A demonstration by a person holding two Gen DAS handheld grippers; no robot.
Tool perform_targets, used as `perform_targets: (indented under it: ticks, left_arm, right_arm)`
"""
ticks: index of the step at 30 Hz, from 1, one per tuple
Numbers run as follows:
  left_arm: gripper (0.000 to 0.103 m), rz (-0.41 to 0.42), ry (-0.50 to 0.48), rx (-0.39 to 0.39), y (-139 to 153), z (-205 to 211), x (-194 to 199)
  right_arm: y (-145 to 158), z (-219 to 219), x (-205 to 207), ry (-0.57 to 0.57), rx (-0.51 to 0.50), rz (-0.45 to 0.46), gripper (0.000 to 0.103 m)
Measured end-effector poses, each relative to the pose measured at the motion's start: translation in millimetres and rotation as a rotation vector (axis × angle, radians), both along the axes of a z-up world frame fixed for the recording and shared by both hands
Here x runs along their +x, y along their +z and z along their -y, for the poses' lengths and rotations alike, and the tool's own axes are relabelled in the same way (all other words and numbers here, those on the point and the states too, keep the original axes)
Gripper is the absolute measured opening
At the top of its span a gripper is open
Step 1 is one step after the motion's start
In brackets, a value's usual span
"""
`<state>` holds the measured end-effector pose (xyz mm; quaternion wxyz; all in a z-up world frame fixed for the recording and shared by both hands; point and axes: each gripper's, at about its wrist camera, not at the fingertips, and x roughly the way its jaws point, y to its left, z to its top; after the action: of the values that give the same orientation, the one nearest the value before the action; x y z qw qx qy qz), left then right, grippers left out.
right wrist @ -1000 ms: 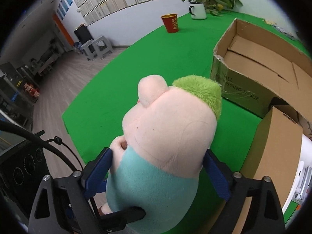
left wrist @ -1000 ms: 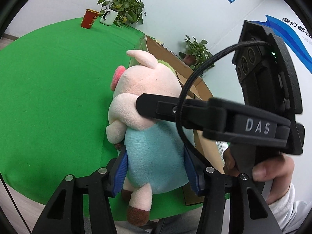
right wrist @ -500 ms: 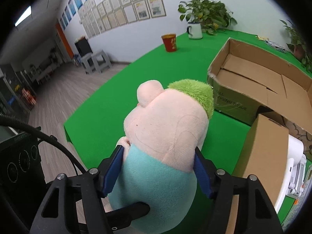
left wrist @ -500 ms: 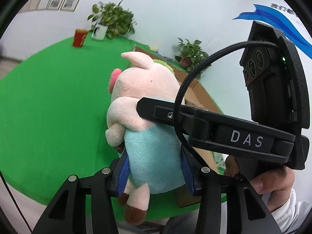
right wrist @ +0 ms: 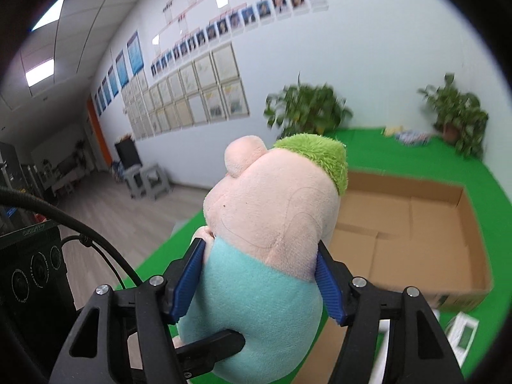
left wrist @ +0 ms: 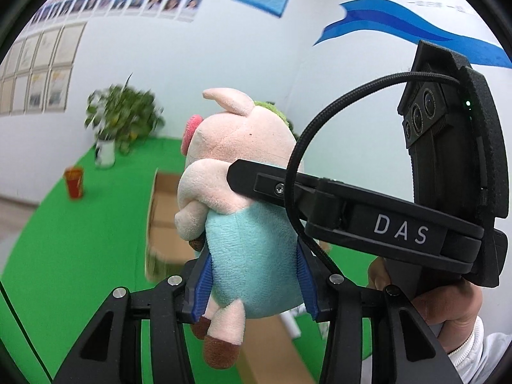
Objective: Organize objects
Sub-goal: 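Lift the plush pig with the left gripper and carry it over the box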
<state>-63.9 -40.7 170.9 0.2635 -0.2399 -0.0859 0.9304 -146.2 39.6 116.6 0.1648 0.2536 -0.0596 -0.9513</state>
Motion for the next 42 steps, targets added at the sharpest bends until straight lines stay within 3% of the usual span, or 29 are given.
perform_targets:
  ticks: [5,10,15,17,21,28,29,35,36,38,42]
  left_arm:
    - [0.044,-0.057,-0.033,-0.020,56,-22,-55]
    - [0.044,-0.069,-0.061,-0.036,93,-27,-130]
    - [0.044,-0.042,-0.074,-0.044,115,-19,-206]
    - [0.044,-0.023,-0.078,-0.042,127,-21,-205]
    - [0.044,0.027,-0.083,-0.045,124,-25,-250]
    - [0.044,0.131,-0.082,-0.056,65,-28,-313]
    - [0.044,0.143,-0.082,-0.057,42,-22,-296]
    - [0.044,0.245,-0.066,-0.049,-26,-11,-329]
    - [0.044,0.261,-0.068,-0.051,-41,-10,-313]
    - [0.044,0.303,-0.066,-0.058,-67,-8,-324]
    - [0.044,0.392,-0.057,-0.073,-142,3,-339]
  right_arm:
    - [37,-21,-14,-0.034,0.000,-0.075,0.065]
    - [63,-33,-41,-0.054,-0.008,-0.094,0.065]
    - [75,-44,-71,-0.064,-0.028,-0.081,0.065]
    - [74,-49,-84,-0.067,-0.042,-0.058,0.065]
    - [65,-58,-106,-0.067,-0.057,-0.013,0.065]
    - [34,-73,-145,-0.057,-0.096,0.089,0.065]
    - [27,-74,-151,-0.053,-0.100,0.107,0.065]
    - [-15,-77,-181,-0.031,-0.122,0.203,0.065]
    - [-22,-77,-184,-0.030,-0.125,0.216,0.065]
    - [-42,-78,-192,-0.027,-0.130,0.255,0.065]
    - [-83,-78,-209,-0.014,-0.153,0.339,0.065]
